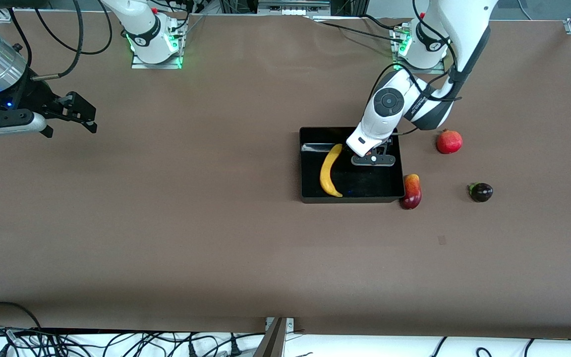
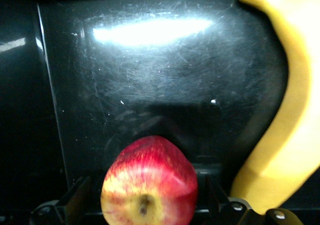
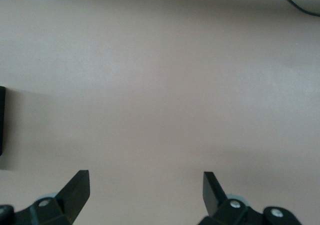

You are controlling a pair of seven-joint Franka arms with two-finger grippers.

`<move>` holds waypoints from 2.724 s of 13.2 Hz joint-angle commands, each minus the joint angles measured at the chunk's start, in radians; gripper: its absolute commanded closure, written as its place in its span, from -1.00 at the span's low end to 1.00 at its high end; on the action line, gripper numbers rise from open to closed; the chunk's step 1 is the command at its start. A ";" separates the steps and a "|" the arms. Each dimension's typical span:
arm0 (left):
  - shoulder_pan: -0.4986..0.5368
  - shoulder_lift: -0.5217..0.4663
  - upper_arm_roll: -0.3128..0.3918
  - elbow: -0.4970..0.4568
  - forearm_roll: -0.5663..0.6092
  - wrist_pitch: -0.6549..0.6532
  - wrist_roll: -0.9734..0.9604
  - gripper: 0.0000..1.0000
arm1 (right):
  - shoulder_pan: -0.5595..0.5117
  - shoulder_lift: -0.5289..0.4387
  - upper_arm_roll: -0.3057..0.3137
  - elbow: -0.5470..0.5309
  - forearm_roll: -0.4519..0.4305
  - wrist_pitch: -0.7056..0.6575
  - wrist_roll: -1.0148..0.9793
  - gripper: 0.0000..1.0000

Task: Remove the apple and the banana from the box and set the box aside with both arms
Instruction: 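Lift the apple out with the left gripper and set it beside the tray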

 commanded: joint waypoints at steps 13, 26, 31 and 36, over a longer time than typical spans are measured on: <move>0.105 -0.148 -0.003 0.295 0.036 -0.614 0.215 0.49 | -0.010 -0.002 0.014 0.005 -0.010 -0.002 0.003 -1.00; 0.415 -0.092 -0.004 -0.162 0.038 0.037 0.576 -1.00 | -0.010 -0.002 0.014 0.005 -0.008 -0.008 0.006 -1.00; 0.405 -0.210 -0.049 -0.048 0.023 -0.141 0.567 -1.00 | -0.010 -0.002 0.014 0.005 -0.010 -0.010 0.007 -1.00; 0.376 -0.123 -0.150 0.314 -0.241 -0.515 0.465 -1.00 | -0.010 -0.002 0.014 0.005 -0.010 -0.008 0.007 -1.00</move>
